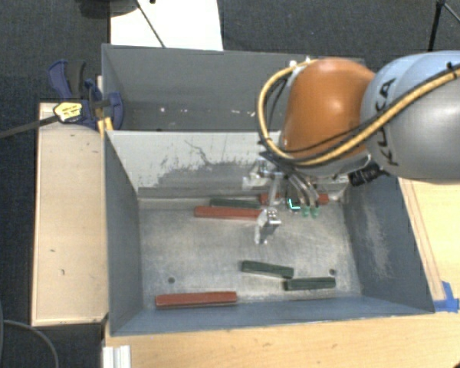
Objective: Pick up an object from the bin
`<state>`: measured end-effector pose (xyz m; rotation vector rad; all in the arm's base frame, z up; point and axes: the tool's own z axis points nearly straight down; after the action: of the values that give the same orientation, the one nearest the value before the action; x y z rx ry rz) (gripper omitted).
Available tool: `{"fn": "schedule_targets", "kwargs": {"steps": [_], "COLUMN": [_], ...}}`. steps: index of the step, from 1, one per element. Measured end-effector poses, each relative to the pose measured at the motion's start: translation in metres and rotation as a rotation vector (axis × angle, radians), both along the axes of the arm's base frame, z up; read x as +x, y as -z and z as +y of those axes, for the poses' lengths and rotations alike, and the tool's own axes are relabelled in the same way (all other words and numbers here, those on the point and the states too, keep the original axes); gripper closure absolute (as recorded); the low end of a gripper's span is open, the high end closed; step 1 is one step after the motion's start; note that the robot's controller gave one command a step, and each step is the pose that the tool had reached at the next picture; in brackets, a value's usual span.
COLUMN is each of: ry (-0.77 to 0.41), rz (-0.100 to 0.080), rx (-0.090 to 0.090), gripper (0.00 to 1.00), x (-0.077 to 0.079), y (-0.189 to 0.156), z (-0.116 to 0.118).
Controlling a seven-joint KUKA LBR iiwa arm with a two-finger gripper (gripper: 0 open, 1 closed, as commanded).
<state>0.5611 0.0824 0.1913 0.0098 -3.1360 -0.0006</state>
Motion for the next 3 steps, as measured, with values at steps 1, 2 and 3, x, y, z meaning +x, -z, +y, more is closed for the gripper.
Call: {"fn": "schedule_targets", "kwargs": {"steps": [1,2,3], "ry": [0.004,0.005,0.152], "rz": [-0.008,-0.008,-0.004], "rx": [0.001,0.001,0.0], "gripper": [1.0,1.0,0.0], "x": [0.002,0.002,-0.006], "y": [-0.005,-0.005,0.05], "z": [-0.001,-0.001,0.003]}}
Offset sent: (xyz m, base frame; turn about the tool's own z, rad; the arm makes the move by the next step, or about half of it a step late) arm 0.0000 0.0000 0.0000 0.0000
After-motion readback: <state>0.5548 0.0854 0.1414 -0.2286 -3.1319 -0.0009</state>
